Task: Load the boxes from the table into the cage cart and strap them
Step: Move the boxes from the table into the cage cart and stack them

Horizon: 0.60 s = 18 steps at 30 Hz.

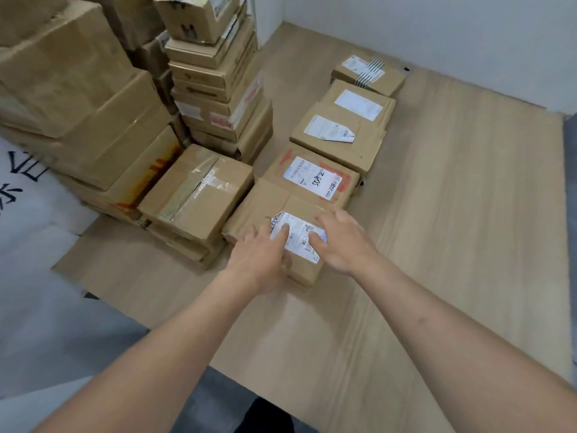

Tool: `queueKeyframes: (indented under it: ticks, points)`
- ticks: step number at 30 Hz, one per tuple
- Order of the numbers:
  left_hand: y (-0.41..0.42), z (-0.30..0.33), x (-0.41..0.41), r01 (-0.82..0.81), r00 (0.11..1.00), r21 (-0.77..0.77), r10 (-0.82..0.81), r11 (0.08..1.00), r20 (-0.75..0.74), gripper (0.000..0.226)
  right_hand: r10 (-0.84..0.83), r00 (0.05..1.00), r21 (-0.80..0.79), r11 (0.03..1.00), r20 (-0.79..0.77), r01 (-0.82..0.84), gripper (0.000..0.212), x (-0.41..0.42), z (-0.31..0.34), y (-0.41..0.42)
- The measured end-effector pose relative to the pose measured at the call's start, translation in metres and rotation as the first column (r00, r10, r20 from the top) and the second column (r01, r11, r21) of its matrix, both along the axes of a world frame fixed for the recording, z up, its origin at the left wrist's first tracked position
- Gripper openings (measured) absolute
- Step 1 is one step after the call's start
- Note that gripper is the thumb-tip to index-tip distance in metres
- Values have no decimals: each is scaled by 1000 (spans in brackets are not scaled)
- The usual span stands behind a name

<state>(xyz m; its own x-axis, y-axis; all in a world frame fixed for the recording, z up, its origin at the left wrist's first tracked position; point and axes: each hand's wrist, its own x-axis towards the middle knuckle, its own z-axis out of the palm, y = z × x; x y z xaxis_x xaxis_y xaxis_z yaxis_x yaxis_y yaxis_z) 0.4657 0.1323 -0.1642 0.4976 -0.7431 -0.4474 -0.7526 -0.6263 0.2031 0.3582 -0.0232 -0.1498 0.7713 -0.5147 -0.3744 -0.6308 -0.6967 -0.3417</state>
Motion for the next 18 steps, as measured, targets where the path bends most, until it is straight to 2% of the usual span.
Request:
queueKeyframes:
  ticks: [4,8,11,15,18]
  points:
    - [4,-15,-3,65,997,67,-67,996,27,72,-53,996,15,998,-70,54,42,1,-21,-3]
    - [12,-19,-12,84,996,30,-85,996,37,70,-64,996,-39,997,-61,62,40,-11,-22,8]
    - [21,-21,-17,95,996,-41,-95,995,2,57,-78,993,-72,995,-84,72,34,-25,-19,17]
    - [39,-26,-30,161,986,-116,-164,980,-14,49,-93,987,44,994,-133,100,25,-48,-24,31]
    - [53,-27,-41,143,989,-156,-146,977,-3,56,-55,991,80,995,-125,65,25,-64,-30,40]
